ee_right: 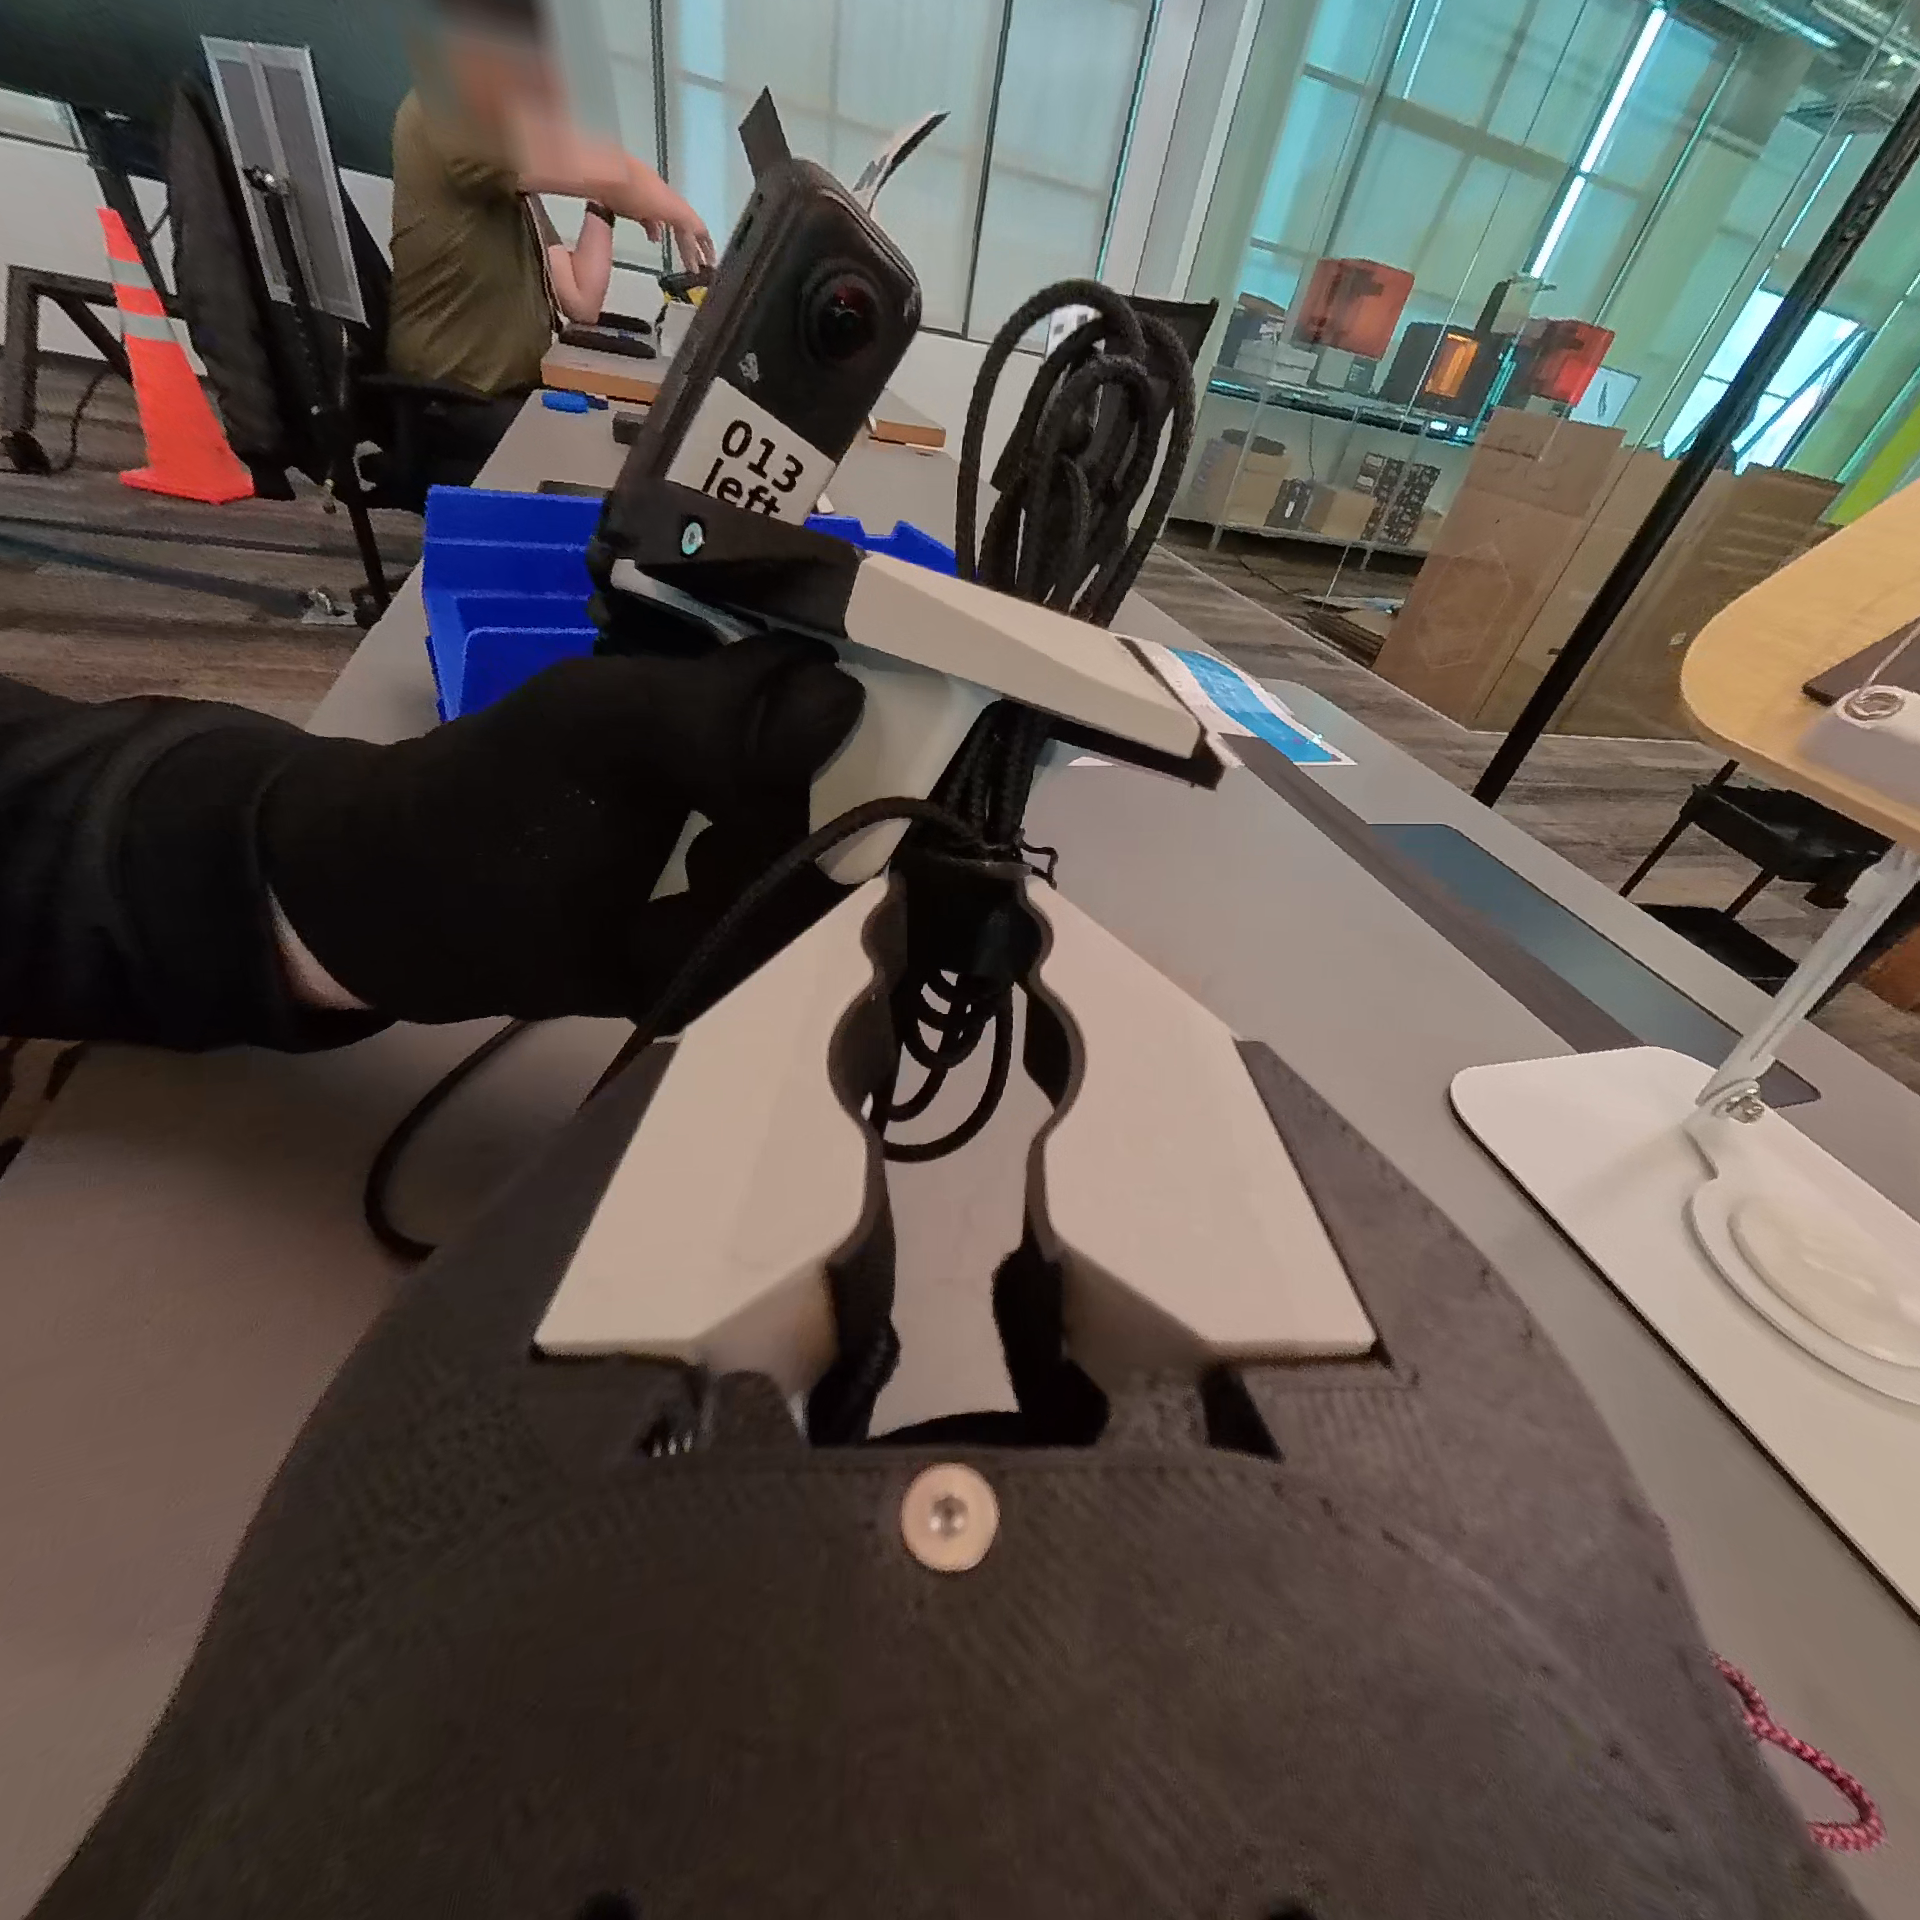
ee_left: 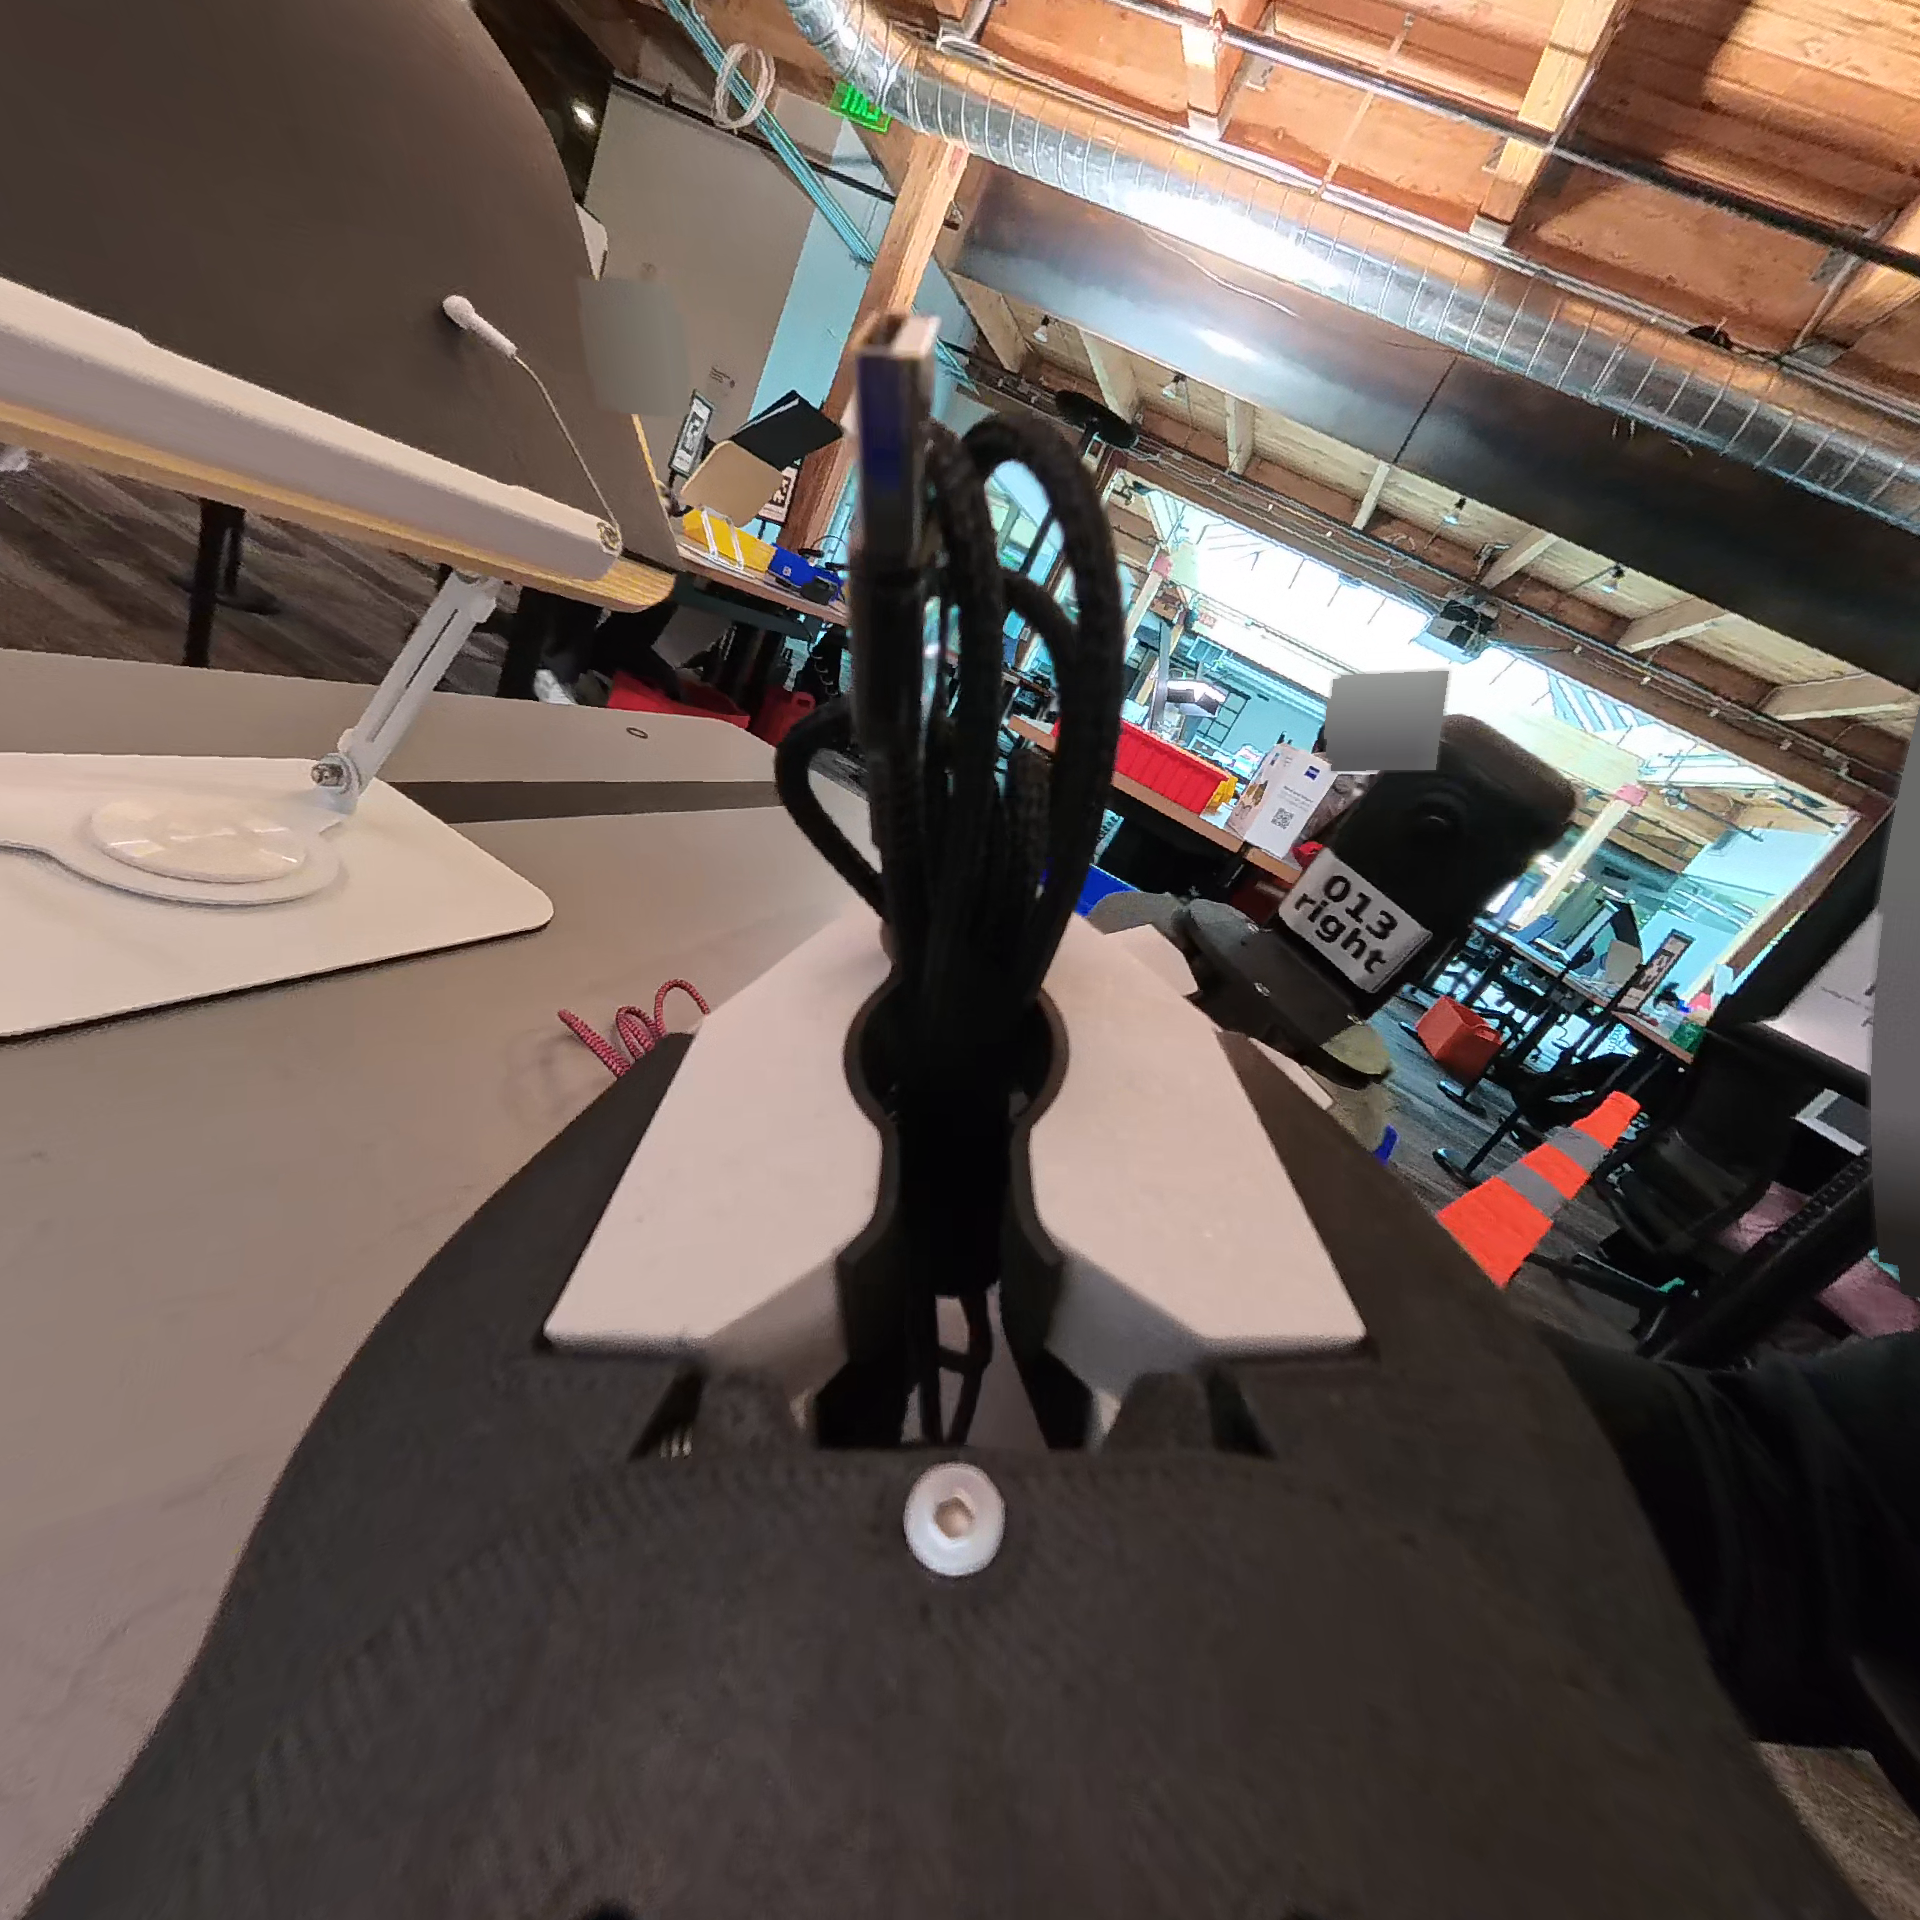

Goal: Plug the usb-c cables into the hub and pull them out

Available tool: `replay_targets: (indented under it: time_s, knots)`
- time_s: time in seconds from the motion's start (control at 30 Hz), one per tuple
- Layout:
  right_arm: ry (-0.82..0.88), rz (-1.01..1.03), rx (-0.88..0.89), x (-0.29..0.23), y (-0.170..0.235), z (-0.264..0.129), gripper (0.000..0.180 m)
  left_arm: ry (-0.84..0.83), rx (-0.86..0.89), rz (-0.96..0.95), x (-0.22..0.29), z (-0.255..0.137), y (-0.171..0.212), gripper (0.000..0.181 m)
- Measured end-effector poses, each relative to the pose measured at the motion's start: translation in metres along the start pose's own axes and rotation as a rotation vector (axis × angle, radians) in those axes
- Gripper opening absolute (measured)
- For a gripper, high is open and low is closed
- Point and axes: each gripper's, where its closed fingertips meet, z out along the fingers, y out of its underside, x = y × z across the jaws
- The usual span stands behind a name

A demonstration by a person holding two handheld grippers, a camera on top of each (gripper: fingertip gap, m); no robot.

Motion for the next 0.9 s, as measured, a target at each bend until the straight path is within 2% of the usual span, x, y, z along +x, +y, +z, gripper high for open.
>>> replay_targets:
  time_s: [0.67,0.9]
  knots:
    - [0.023,-0.014,-0.021,-0.0012,0.0023,0.0010,0.010,-0.012,0.003,-0.007,-0.0004,0.0011,0.0018,0.009]
    - [0.011,0.012,0.012,0.0008,-0.0019,-0.0042,0.000,0.050,-0.014,-0.019,0.0068,0.0026,0.0030,0.009]
